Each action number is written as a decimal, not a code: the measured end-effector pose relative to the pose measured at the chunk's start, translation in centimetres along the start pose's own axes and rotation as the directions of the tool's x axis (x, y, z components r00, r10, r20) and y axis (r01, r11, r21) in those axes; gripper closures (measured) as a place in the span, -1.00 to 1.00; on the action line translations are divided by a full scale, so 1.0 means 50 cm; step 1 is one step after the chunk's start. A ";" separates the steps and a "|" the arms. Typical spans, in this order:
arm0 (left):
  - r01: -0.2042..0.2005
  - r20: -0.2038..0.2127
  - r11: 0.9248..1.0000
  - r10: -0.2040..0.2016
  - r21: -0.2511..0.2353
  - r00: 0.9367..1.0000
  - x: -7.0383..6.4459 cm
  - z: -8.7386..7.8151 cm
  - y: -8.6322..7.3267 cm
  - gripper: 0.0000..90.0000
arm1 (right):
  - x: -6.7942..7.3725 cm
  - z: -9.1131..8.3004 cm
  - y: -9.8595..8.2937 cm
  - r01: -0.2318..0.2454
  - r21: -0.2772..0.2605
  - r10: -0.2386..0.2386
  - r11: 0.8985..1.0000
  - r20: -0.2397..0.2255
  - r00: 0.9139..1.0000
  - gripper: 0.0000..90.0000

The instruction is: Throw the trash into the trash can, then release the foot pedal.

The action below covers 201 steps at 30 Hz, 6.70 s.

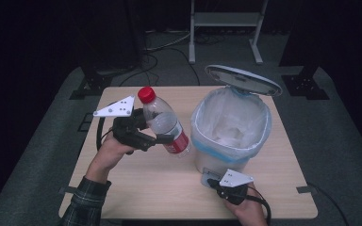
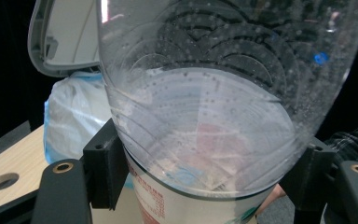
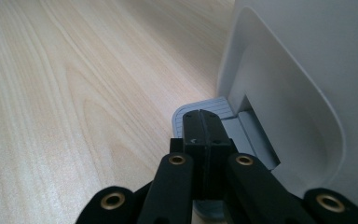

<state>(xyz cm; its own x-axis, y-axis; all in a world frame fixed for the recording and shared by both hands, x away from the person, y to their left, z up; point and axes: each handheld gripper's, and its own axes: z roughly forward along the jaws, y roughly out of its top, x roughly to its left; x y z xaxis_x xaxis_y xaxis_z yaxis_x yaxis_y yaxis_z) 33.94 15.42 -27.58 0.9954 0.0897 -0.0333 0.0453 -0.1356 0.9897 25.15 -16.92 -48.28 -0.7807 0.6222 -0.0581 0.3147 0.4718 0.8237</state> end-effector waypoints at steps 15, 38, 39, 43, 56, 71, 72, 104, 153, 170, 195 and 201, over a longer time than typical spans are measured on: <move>-0.018 0.046 0.999 0.019 -0.031 0.999 0.011 0.019 0.062 -0.38 | 0.000 0.000 0.000 -0.004 0.002 0.004 1.000 0.000 1.000 1.00; -0.048 0.079 0.996 0.054 -0.078 0.995 0.031 0.050 0.140 -0.38 | -0.001 0.000 0.000 -0.005 0.000 0.005 1.000 -0.003 1.000 1.00; -0.055 0.079 0.995 0.061 -0.078 0.995 0.034 0.056 0.145 -0.38 | -0.001 0.000 0.000 -0.004 0.000 0.004 1.000 -0.003 1.000 1.00; -0.054 0.083 0.995 0.061 -0.080 0.995 0.039 0.066 0.150 -0.38 | -0.001 0.000 0.000 -0.005 0.001 0.005 1.000 -0.004 1.000 1.00; -0.056 0.098 0.996 0.063 -0.071 0.993 0.053 0.120 0.160 -0.38 | -0.002 0.000 0.000 -0.005 0.001 0.005 1.000 -0.003 1.000 1.00; -0.049 0.111 0.998 0.053 -0.033 0.992 0.063 0.179 0.141 -0.38 | -0.002 0.000 0.000 -0.006 0.001 0.006 1.000 -0.005 1.000 1.00; -0.049 0.110 0.998 0.052 -0.025 0.993 0.063 0.182 0.140 -0.38 | -0.002 0.000 0.000 -0.006 0.001 0.006 1.000 -0.005 1.000 1.00; -0.041 0.105 0.999 0.038 0.030 0.994 0.070 0.217 0.096 -0.50 | -0.002 0.000 0.000 -0.009 0.000 0.009 1.000 -0.006 1.000 1.00; 0.013 -0.226 0.988 0.022 0.152 0.974 -0.044 -0.031 -0.091 -0.94 | -0.006 -0.009 0.002 -0.031 -0.004 0.031 1.000 -0.027 0.999 0.96; 0.074 -0.303 0.973 -0.004 0.219 0.953 -0.081 -0.052 -0.201 -0.95 | 0.003 -0.053 0.015 -0.052 -0.071 0.047 0.996 -0.066 0.997 0.77; 0.190 -0.445 0.910 -0.007 0.368 0.896 -0.133 -0.092 -0.367 -0.97 | -0.058 -0.153 -0.072 -0.152 -0.026 0.153 0.988 0.055 0.987 0.58; 0.220 -0.457 0.878 -0.002 0.424 0.889 -0.133 -0.086 -0.398 -1.00 | -0.088 -0.165 -0.091 -0.175 -0.004 0.175 0.985 0.100 0.980 0.45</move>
<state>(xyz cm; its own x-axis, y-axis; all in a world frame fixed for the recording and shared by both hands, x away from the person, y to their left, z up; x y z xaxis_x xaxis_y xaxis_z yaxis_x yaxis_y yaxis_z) 26.07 21.74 -46.46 0.8466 0.5313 0.0316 0.2950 -0.5179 0.8030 22.69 -26.95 -47.14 -0.6560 0.7541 0.0307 0.4443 0.3530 0.8234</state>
